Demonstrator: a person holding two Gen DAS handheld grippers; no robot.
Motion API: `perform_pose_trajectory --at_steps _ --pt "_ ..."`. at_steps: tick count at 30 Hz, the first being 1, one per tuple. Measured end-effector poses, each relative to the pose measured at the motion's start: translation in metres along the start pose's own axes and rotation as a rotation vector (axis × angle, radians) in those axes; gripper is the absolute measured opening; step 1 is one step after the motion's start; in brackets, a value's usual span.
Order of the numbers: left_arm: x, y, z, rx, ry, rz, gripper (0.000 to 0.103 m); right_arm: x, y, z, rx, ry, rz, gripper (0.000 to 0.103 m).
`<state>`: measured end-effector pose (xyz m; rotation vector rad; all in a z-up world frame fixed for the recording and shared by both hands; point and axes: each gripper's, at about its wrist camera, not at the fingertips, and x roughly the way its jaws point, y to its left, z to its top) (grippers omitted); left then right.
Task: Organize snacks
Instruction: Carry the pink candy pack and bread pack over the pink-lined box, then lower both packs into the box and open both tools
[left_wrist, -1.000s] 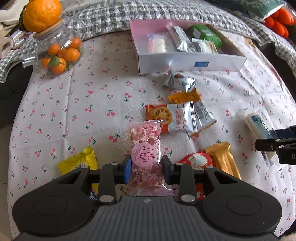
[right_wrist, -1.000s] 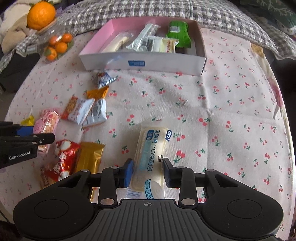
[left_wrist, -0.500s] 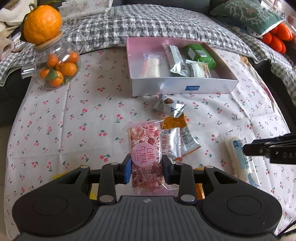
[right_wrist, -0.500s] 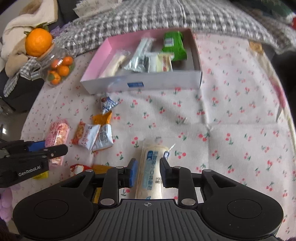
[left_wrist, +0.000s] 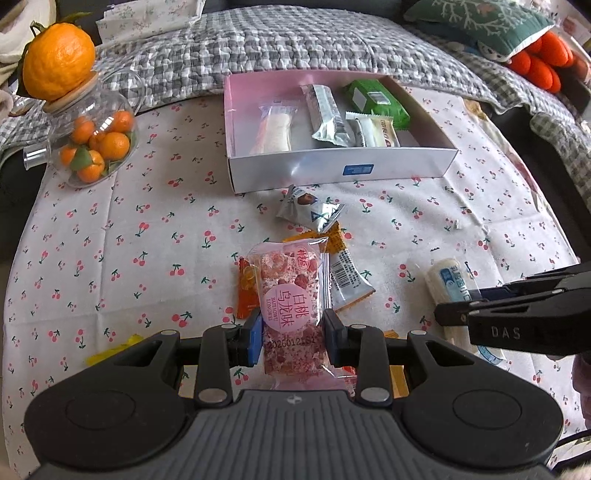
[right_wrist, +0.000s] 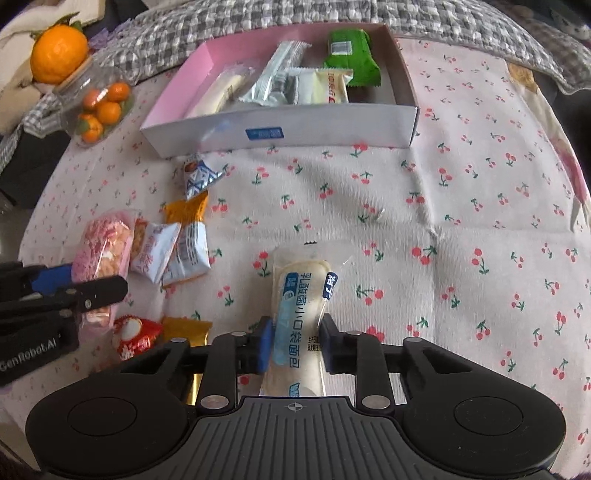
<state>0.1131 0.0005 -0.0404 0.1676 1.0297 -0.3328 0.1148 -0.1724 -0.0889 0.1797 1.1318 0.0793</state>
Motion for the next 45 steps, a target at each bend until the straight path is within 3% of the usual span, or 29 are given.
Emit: perform_pose_trajectory --at_steps 17,25,30,38,45 --pt "-0.020 0.006 0.015 -0.082 -0.080 -0.011 0.030 -0.041 -0.009 0.027 0.162 -0.116 0.139 0.024" --pt "-0.016 0.002 0.051 -0.073 -0.117 -0.014 0.030 -0.052 -0.008 0.066 0.201 -0.177 0.190 0.024" --pt "-0.001 0.008 0.082 -0.077 -0.139 -0.022 0.030 -0.046 -0.026 0.100 0.246 -0.234 0.189 0.024" --pt "0.049 0.006 0.121 -0.102 -0.093 -0.061 0.030 -0.025 -0.063 0.133 0.354 -0.374 0.175 0.024" --pt "0.080 -0.001 0.129 -0.081 -0.112 -0.039 0.030 0.002 -0.077 0.146 0.370 -0.423 0.172 0.024"
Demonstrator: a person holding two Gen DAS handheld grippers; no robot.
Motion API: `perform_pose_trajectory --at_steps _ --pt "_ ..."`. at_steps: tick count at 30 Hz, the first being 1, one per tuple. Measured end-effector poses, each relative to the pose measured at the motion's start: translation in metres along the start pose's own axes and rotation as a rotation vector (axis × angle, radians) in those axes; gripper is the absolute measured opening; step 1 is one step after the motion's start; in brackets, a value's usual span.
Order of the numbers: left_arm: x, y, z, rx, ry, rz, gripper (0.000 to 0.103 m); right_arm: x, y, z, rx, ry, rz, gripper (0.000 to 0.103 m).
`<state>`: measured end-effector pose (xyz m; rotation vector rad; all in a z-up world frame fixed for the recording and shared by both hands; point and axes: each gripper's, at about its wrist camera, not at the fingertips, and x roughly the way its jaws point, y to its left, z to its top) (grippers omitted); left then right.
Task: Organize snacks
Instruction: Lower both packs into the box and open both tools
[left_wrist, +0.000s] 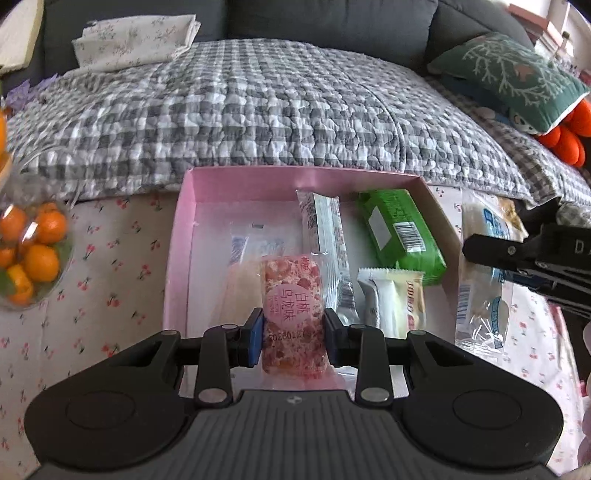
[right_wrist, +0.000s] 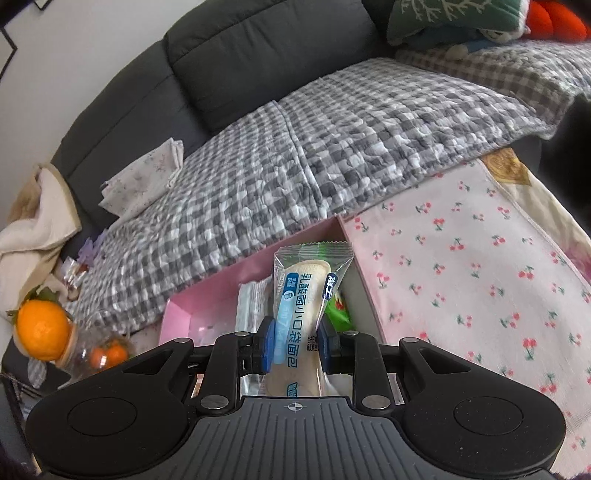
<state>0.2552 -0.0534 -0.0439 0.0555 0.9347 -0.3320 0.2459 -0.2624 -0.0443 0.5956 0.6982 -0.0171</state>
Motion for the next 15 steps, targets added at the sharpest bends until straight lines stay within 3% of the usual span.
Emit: perform_pose_trajectory --at_steps 10,15 --pt "0.021 0.004 0.005 0.021 -0.050 0.061 0.030 0.025 0.030 -0.011 -0.167 0.006 0.043 0.024" --pt "0.027 0.013 0.011 0.006 -0.085 0.077 0.030 0.034 0.034 -0.010 -0.158 0.003 0.077 0.024"
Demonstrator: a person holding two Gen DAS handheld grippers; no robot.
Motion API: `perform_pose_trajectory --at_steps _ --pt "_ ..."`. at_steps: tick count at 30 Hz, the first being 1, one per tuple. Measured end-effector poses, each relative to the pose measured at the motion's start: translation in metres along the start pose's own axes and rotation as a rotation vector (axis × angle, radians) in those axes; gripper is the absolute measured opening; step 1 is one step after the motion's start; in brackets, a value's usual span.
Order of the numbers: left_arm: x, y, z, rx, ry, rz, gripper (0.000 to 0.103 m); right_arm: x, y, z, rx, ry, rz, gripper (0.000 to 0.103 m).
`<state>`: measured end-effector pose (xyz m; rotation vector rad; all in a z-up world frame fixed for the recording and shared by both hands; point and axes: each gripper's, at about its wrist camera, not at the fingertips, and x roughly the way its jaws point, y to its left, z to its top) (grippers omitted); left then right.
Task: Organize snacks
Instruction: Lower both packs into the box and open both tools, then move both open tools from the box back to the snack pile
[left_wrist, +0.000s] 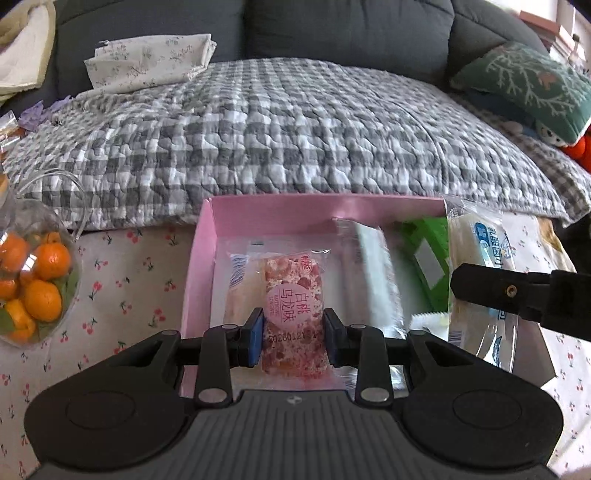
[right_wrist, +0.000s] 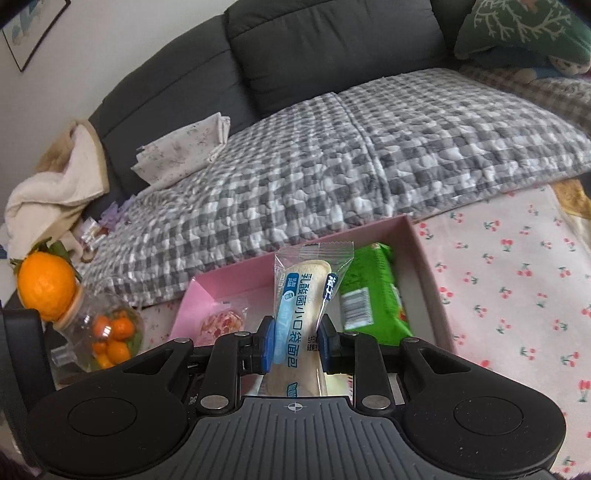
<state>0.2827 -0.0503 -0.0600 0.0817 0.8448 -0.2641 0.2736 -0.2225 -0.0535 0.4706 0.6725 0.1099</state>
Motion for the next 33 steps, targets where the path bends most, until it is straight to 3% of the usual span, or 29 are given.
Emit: perform_pose_trajectory --at_steps 5,8,12,17,22,33 --pt "0.002 0.002 0.001 0.031 -0.023 -0.015 0.031 0.009 -0.002 0.000 0.036 -0.003 0.040 0.028" --pt "0.001 0.001 0.001 0.025 -0.029 -0.027 0.041 0.010 -0.003 0.001 0.058 -0.001 0.036 0.048" --pt "-0.002 -0.002 0.000 0.039 -0.035 -0.002 0.059 0.006 -0.002 0.001 0.057 0.002 0.023 0.053" --pt "-0.019 -0.004 -0.005 0.053 -0.029 -0.017 0.066 -0.011 0.000 0.000 0.051 -0.011 0.010 0.067" --pt "-0.042 -0.002 -0.010 0.049 -0.014 -0.038 0.077 -0.035 0.009 -0.001 0.038 -0.012 -0.015 0.072" --pt "-0.090 0.001 -0.030 0.059 0.008 -0.021 0.089 -0.091 0.044 -0.018 -0.069 0.014 -0.067 0.081"
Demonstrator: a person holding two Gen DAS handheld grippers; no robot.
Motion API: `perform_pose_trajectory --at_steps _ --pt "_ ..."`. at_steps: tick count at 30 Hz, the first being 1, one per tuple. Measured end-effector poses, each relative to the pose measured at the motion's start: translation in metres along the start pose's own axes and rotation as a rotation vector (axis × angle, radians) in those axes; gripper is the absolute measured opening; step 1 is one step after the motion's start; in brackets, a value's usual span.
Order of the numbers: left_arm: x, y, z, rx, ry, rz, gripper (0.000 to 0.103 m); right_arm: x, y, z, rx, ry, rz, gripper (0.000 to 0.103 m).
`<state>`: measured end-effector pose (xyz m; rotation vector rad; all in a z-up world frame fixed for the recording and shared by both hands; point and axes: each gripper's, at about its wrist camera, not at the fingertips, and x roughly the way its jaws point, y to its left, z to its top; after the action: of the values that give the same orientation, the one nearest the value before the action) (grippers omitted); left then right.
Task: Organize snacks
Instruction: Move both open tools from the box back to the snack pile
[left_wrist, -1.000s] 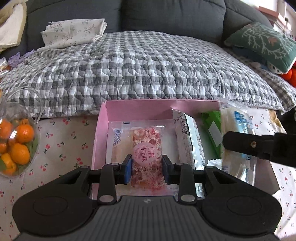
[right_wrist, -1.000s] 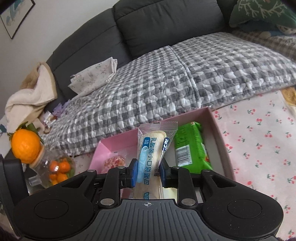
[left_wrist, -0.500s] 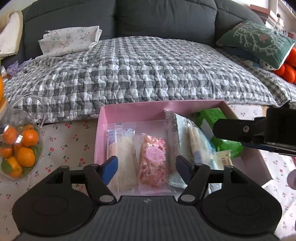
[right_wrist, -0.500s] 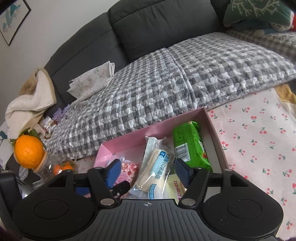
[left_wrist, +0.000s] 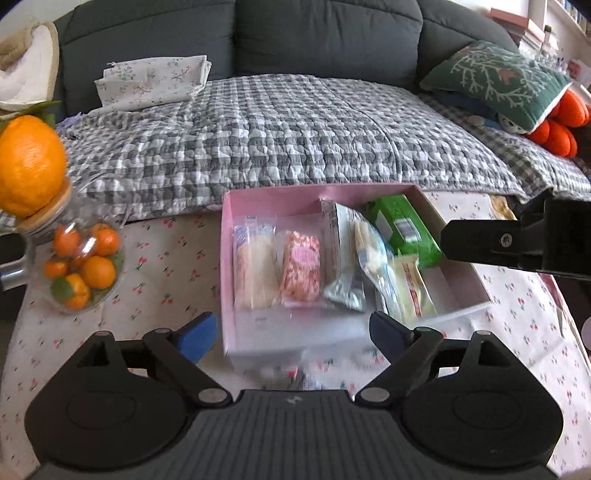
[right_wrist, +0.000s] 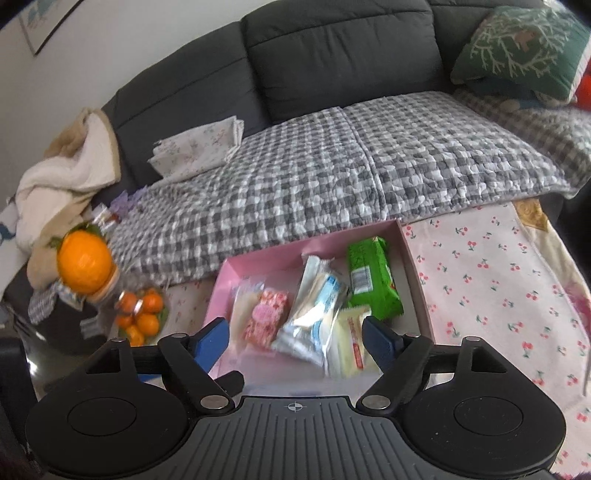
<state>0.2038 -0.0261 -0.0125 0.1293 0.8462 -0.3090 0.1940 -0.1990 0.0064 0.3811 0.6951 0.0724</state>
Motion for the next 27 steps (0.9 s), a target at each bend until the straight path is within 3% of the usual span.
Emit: perform_pose_trajectory --at_steps 11,19,27 --pt "-0.036 -0.002 -0.037 0.016 0.042 0.031 0.093 -0.044 0.015 -0.032 -0.106 0.059 -0.034 0.086" --pt "-0.060 0.002 -0.060 0.010 0.052 0.054 0.098 -0.057 0.016 -0.057 -0.097 0.122 -0.043 0.087" --pt "-0.065 0.018 -0.087 0.021 0.086 0.071 0.099 -0.049 0.010 -0.090 -0.088 0.271 -0.052 0.087"
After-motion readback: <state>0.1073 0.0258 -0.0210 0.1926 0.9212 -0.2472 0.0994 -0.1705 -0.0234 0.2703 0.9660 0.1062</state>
